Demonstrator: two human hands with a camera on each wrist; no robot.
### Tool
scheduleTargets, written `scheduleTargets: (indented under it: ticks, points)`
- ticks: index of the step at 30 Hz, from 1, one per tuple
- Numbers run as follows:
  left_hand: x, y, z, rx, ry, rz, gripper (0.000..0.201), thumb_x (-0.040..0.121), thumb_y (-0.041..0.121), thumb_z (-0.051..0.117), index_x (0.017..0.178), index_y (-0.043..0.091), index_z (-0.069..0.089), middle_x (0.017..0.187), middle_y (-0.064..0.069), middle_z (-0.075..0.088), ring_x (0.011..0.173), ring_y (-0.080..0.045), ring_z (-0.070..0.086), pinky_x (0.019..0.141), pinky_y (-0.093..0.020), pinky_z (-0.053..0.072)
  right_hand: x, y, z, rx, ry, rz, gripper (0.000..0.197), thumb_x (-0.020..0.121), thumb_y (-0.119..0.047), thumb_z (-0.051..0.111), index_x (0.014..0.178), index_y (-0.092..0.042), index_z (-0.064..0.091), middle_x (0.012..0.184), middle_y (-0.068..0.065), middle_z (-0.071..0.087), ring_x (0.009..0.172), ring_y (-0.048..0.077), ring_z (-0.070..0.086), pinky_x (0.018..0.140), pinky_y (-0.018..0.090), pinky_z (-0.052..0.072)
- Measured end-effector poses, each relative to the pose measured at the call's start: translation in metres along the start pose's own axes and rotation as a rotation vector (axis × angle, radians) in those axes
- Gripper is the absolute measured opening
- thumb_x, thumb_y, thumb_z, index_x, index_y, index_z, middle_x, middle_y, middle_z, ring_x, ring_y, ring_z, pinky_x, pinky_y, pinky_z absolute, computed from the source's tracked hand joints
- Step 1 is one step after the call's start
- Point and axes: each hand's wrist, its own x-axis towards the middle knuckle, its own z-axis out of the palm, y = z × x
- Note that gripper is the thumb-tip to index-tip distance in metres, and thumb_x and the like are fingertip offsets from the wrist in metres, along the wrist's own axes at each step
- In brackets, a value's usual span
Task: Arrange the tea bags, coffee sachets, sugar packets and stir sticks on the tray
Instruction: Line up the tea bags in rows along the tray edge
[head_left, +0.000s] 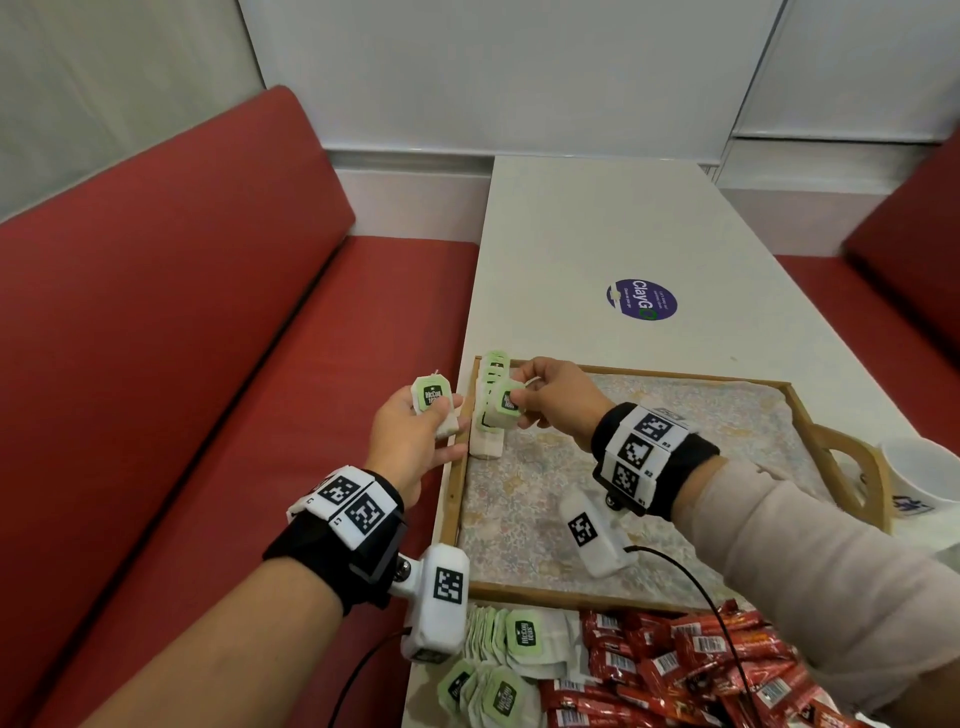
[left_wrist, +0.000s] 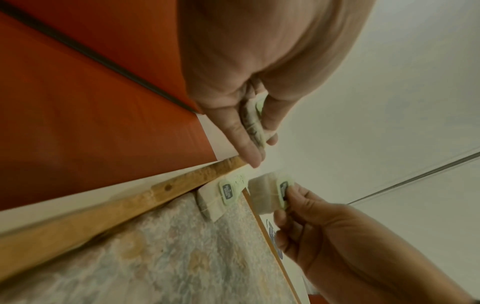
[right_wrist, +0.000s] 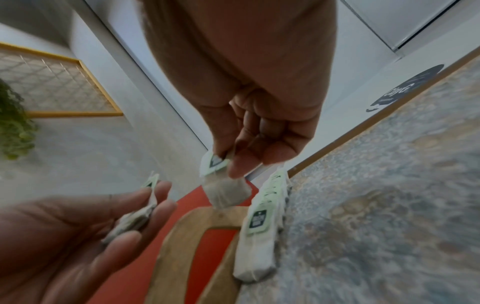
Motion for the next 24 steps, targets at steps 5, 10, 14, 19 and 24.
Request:
scheduleTargets:
  ticks: [5,10,14,19,24]
  points:
    - [0.0,-0.003,-0.002,0.014,-0.015,-0.003,0.013,0.098,0.011,0.048,0.11,0.013,0.053,0.097,0.001,0.067,0.079,-0.012,0.065,0.05,-0.022,0.054,-0.001,0.011,0.008,-0.137,-0.18,0.132,0.016,0.09,0.002,0.055,0.086,-0.013,0.053,0.079,0.008,0.066,0.049,0.01,0.06,0.048,0.021,0.04]
    - [0.001,-0.005,-0.005,0.017,-0.026,-0.006,0.013,0.098,0.011,0.048,0.111,0.013,0.052,0.097,0.001,0.067,0.079,-0.013,0.065,0.049,-0.022,0.054,0.002,0.012,0.019,-0.246,-0.269,0.184,0.013,0.091,-0.001,0.055,0.087,-0.013,0.052,0.074,0.006,0.064,0.046,0.01,0.06,0.046,0.021,0.04]
    - [0.003,-0.004,-0.007,0.009,-0.036,-0.013,0.017,0.098,0.011,0.048,0.114,0.013,0.051,0.098,0.001,0.066,0.081,-0.013,0.066,0.052,-0.023,0.056,0.012,0.016,0.026,-0.355,-0.152,0.152,0.019,0.09,-0.008,0.059,0.075,-0.016,0.052,0.073,0.002,0.06,0.054,0.013,0.054,0.048,0.022,0.038]
    - [0.004,-0.006,-0.011,0.0,-0.034,-0.016,0.016,0.098,0.011,0.048,0.114,0.014,0.051,0.098,0.001,0.067,0.081,-0.014,0.067,0.055,-0.025,0.057,0.023,0.017,0.03,-0.327,-0.071,0.171,0.022,0.087,-0.008,0.064,0.07,-0.016,0.052,0.072,0.001,0.058,0.054,0.012,0.049,0.048,0.021,0.038]
    - [0.004,-0.006,-0.013,-0.004,-0.038,-0.02,0.014,0.099,0.011,0.048,0.112,0.014,0.052,0.097,0.002,0.066,0.081,-0.013,0.066,0.052,-0.023,0.056,0.029,0.022,0.033,-0.386,-0.03,0.191,0.023,0.085,-0.009,0.067,0.071,-0.017,0.051,0.073,-0.001,0.058,0.058,0.012,0.051,0.054,0.023,0.043]
